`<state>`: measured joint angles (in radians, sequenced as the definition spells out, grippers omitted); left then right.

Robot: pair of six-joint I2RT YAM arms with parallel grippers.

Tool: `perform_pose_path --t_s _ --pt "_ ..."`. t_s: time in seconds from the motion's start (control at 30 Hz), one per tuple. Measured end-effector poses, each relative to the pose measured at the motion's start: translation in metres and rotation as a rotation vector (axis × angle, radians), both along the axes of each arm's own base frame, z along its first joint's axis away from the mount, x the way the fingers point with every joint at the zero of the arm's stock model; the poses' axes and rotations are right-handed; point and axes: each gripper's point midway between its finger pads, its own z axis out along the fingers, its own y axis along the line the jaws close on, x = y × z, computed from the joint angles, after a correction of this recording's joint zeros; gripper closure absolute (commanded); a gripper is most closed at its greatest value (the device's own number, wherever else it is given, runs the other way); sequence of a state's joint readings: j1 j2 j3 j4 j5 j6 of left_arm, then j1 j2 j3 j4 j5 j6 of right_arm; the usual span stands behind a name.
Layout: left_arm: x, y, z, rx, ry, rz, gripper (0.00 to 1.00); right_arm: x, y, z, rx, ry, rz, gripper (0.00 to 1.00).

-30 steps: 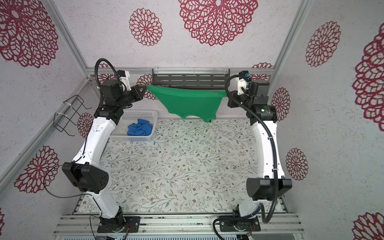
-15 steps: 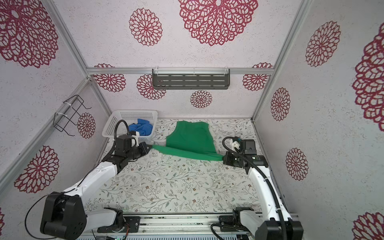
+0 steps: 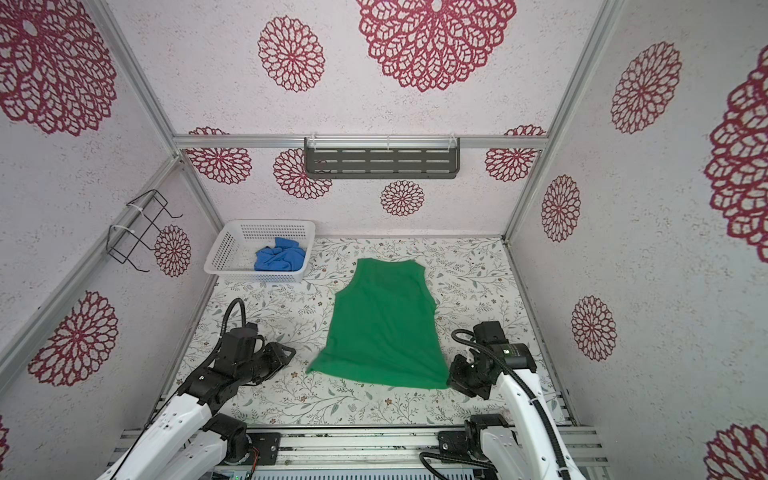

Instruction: Fold and stack the tank tops

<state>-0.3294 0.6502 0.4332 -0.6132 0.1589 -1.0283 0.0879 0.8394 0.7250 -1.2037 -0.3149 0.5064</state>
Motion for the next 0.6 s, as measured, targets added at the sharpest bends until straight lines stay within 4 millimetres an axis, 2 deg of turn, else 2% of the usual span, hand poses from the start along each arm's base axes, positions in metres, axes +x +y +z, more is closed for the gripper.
perform_pose_path --t_s 0.07,0.13,0.23,0.33,0.43,0.53,0.6 --pt "-0.004 0.008 0.006 0.037 0.007 0.021 0.2 0.006 -0.004 0.011 -0.029 -0.006 -0.003 0.63" --pt "0.001 0.013 0.022 0.079 -0.014 0.025 0.21 0.019 -0.01 0.024 -0.068 -0.042 0.001 0.62" --pt "0.027 0.011 0.05 0.137 -0.054 0.002 0.28 0.041 -0.017 0.041 -0.139 -0.104 0.012 0.62" --pt "0.07 -0.005 0.056 0.186 -0.058 -0.056 0.4 0.056 -0.009 0.042 -0.184 -0.155 0.063 0.64" --pt "0.127 -0.028 0.051 0.231 -0.066 -0.135 0.51 0.063 0.022 0.023 -0.176 -0.182 0.147 0.67" --pt "0.187 -0.058 0.048 0.253 -0.101 -0.222 0.55 0.057 0.048 -0.016 -0.169 -0.139 0.207 0.7" --pt "0.225 -0.081 0.051 0.244 -0.156 -0.275 0.58 0.051 0.055 -0.037 -0.183 -0.11 0.219 0.71"
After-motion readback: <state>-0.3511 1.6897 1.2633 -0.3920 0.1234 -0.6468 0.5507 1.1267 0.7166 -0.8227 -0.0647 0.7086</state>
